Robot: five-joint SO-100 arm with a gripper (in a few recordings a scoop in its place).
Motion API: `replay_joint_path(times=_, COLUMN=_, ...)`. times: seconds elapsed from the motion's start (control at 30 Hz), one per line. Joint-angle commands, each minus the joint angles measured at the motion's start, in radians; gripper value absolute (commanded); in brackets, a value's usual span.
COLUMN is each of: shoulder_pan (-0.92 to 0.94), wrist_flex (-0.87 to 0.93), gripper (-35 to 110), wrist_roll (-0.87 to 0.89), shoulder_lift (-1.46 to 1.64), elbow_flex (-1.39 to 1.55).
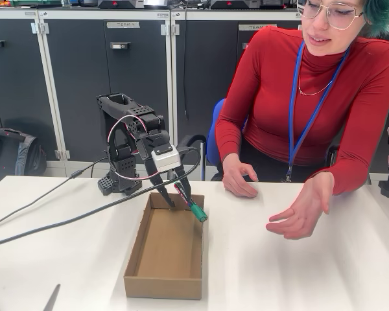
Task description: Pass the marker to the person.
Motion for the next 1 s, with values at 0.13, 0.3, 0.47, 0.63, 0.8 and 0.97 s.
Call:
replay_joint_path(times=0.13, shoulder_pan=-0.112, wrist_flex=0.011, gripper=21, wrist_roll=0.029, shoulder_lift=0.012, elbow_flex=-0.066)
replay_joint_path(times=0.3, shoulder_pan=-0.173, wrist_flex=0.202, gripper=21, wrist_roll=0.091, shoulder_lift=0.029, elbow_flex=-0.175)
replay_joint_path(times=0.47, shoulder_pan=-0.209, wrist_flex=0.414, gripper=21, wrist_roll=0.135, shoulder_lift=0.032, elbow_flex=-0.279)
replay_joint_path(times=0.63, shoulder_pan=-0.221, wrist_flex=0.526, gripper=22, wrist_roll=0.141, shoulder_lift=0.058, elbow_flex=-0.284)
replay_joint_path(times=0.8, shoulder_pan=-0.219, wrist_flex=0.572, gripper=22, wrist_roll=0.156, shoulder_lift=0.066, elbow_flex=-0.273)
replay_joint_path(times=0.97, shoulder_pan=-0.202, wrist_flex=0.577, gripper=21, wrist_roll=0.184, shoulder_lift=0.026, elbow_flex=-0.256)
